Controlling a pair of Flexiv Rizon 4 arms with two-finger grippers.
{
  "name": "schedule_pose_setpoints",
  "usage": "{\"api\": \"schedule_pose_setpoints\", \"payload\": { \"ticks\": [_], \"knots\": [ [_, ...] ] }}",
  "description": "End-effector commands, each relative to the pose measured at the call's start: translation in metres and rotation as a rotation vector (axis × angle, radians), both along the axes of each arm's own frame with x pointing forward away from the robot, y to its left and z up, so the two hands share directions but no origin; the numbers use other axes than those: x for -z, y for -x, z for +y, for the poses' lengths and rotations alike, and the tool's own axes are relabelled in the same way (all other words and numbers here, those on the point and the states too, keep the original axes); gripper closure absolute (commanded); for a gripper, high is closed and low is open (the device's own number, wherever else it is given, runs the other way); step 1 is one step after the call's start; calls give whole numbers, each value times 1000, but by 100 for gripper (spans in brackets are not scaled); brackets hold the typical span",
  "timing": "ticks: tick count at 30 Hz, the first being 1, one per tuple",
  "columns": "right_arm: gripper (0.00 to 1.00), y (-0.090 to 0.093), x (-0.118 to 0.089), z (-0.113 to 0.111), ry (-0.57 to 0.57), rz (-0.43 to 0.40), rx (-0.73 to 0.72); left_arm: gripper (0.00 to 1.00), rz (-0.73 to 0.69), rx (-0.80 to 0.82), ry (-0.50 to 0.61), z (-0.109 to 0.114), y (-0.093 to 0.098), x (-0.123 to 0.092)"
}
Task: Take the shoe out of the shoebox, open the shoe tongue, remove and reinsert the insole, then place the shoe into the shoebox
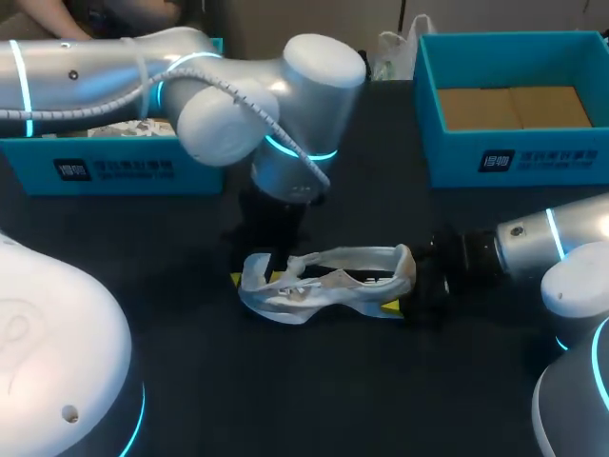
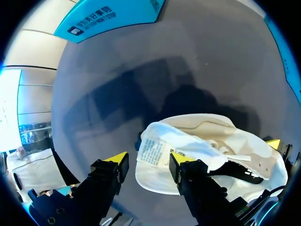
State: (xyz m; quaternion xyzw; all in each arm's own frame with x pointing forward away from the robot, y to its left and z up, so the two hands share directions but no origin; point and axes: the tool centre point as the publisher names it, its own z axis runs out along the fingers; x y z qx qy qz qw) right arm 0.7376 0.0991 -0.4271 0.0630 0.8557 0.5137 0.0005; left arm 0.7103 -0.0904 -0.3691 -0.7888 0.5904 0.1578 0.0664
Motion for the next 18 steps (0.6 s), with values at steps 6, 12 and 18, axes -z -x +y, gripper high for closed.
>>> {"api": "schedule_pose_setpoints", "payload": {
  "ticks": [6, 12, 18],
  "knots": [
    [100, 1, 0, 1, 4, 0, 2, 24, -6, -36, 33, 16, 4, 8],
    [100, 1, 0, 1, 4, 0, 2, 17, -4, -33, 41, 17, 6, 0],
    [100, 1, 0, 1, 4, 0, 2, 0, 4, -45, 34, 23, 8, 2]
  ]
}}
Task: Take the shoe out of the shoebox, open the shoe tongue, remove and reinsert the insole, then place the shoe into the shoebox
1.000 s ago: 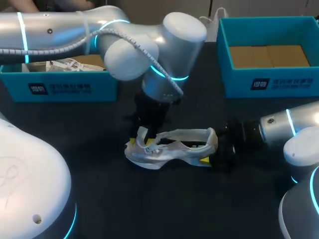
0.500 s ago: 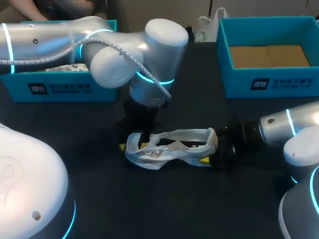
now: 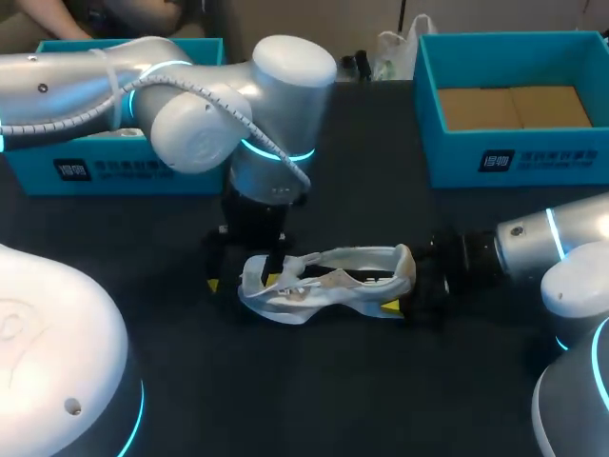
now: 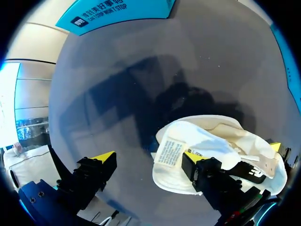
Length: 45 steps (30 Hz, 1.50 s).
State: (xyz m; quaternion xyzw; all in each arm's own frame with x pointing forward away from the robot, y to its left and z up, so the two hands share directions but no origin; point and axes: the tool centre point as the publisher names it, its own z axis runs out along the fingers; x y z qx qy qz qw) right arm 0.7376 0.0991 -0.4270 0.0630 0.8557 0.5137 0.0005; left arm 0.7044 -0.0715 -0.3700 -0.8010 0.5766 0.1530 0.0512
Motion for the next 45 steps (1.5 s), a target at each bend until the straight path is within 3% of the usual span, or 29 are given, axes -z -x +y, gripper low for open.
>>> {"api": "schedule_pose_setpoints", "payload": {
  "ticks": [1, 11, 22, 29, 45],
  "knots": [
    [100, 1, 0, 1, 4, 0, 1, 0, 1, -6, 10, 5, 2, 0],
    [100, 1, 0, 1, 4, 0, 1, 0, -14, 9, 52, 4, 5, -13],
    [100, 1, 0, 1, 4, 0, 1, 0, 2, 15, 49, 6, 5, -10],
    [100, 1, 0, 1, 4, 0, 1, 0, 3, 49, 79, 3, 1, -28],
    [100, 1, 0, 1, 4, 0, 1, 0, 41, 326, 100, -19, -1, -87]
  ]
}}
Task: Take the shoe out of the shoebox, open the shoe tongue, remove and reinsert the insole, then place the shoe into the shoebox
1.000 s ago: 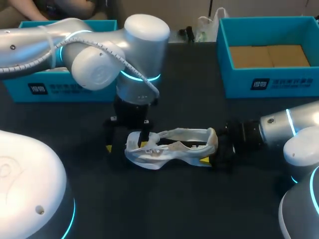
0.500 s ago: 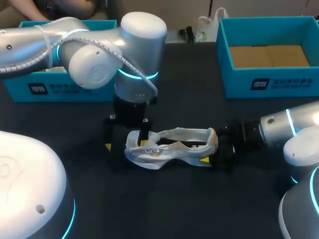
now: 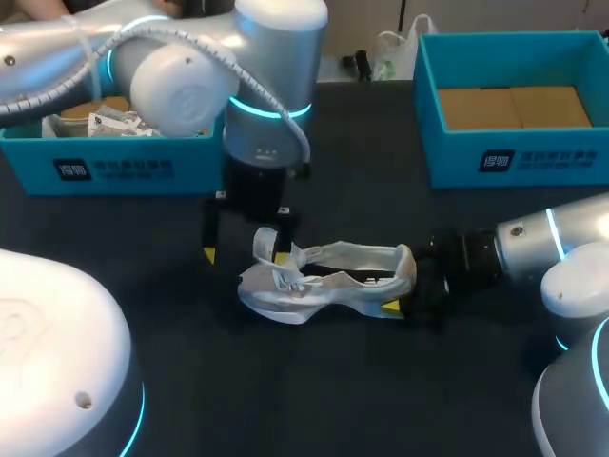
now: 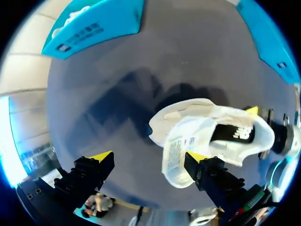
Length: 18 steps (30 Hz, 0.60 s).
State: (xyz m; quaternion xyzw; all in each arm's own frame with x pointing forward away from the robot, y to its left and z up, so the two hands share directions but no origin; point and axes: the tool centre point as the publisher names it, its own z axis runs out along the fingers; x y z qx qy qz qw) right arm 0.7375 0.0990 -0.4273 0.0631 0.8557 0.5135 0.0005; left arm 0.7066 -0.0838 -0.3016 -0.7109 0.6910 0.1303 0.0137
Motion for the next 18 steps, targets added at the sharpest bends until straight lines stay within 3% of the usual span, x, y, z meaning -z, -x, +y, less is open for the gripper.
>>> {"api": "schedule_pose_setpoints", "payload": {
  "ticks": [1, 12, 18],
  "knots": [
    [100, 1, 0, 2, 4, 0, 1, 0, -18, 80, -18, -9, 1, -23],
    [100, 1, 0, 2, 4, 0, 1, 0, 5, 504, 81, -36, -17, -73],
    [100, 1, 0, 2, 4, 0, 1, 0, 35, 942, 97, -52, -21, -84]
  ]
}}
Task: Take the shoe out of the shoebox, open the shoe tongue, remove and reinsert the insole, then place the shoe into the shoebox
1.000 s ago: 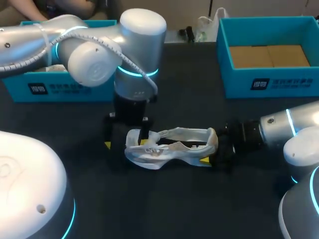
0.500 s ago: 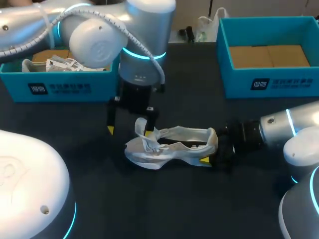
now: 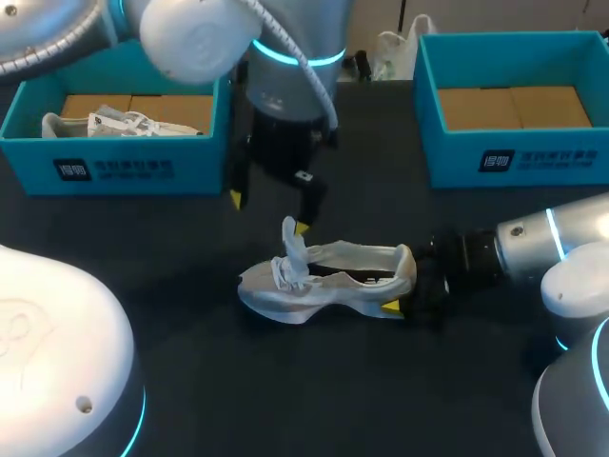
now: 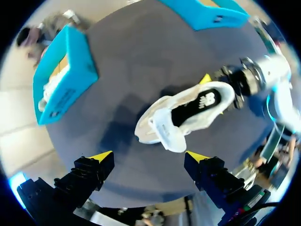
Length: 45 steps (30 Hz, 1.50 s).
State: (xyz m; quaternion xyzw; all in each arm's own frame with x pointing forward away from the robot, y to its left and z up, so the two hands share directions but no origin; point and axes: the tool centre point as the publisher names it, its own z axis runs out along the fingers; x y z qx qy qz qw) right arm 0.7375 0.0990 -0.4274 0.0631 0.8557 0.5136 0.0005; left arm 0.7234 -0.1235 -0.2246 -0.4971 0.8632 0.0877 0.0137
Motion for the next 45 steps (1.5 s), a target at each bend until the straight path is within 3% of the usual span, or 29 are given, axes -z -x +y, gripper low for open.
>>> {"api": "schedule_pose_setpoints", "payload": {
  "ticks": [1, 9, 12, 21, 22, 23, 24, 28, 45],
  "knots": [
    [100, 1, 0, 2, 4, 0, 1, 0, 31, 476, 4, -15, -5, -9],
    [100, 1, 0, 2, 4, 0, 1, 0, 62, 1020, 90, -35, -6, -35],
    [100, 1, 0, 2, 4, 0, 1, 0, 58, 1216, 69, -42, -5, -41],
    [100, 1, 0, 2, 4, 0, 1, 0, -12, 1461, 122, -74, 15, -42],
    [100, 1, 0, 2, 4, 0, 1, 11, -1, 1473, 137, -77, 16, -43],
    [100, 1, 0, 2, 4, 0, 1, 67, -13, 1472, 162, -79, 17, -43],
    [100, 1, 0, 2, 4, 0, 1, 100, -6, 1491, 176, -80, 18, -44],
    [100, 1, 0, 2, 4, 0, 1, 100, 9, 1457, 210, -86, 25, -38],
    [100, 1, 0, 2, 4, 0, 1, 100, 9, 1457, 210, -86, 25, -38]
  ]
}}
